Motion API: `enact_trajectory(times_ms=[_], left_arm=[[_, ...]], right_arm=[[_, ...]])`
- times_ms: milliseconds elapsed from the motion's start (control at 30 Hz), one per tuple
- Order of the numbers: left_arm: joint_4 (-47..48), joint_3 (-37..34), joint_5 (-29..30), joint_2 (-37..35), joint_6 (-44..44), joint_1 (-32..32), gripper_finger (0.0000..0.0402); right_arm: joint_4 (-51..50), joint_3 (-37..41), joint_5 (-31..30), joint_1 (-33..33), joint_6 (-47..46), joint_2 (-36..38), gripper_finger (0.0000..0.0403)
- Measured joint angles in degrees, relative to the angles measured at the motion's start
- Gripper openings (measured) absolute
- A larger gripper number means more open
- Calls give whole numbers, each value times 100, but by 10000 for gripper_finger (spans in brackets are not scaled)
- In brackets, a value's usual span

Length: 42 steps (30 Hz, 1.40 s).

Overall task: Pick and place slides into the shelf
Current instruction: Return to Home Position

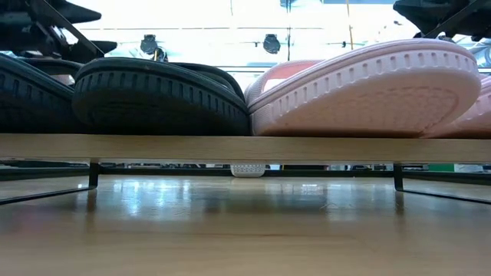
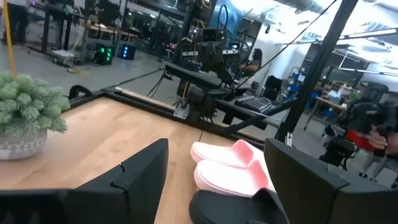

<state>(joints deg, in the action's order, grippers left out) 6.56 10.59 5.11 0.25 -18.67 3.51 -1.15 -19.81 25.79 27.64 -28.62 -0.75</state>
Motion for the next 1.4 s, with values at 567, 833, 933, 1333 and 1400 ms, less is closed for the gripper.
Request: enact_trajectory(times_ms=[567, 833, 933, 1333, 1400], left_arm=[[153, -69, 147, 0, 158, -2, 267], [-755, -721, 64, 0, -42, 62, 267], [-825, -847, 58, 0, -51, 128, 267], [-858, -994, -1, 9, -686, 249, 267], [-857, -996, -1, 9, -674, 249, 267]], right_arm=[[1337, 1092, -5, 0, -44, 0, 4], [2024, 1853, 122, 2, -406, -26, 4], [2242, 1855, 128, 2, -173, 12, 4], [2179, 1870, 132, 2, -516, -7, 4], [2199, 1871, 132, 2, -518, -8, 4]])
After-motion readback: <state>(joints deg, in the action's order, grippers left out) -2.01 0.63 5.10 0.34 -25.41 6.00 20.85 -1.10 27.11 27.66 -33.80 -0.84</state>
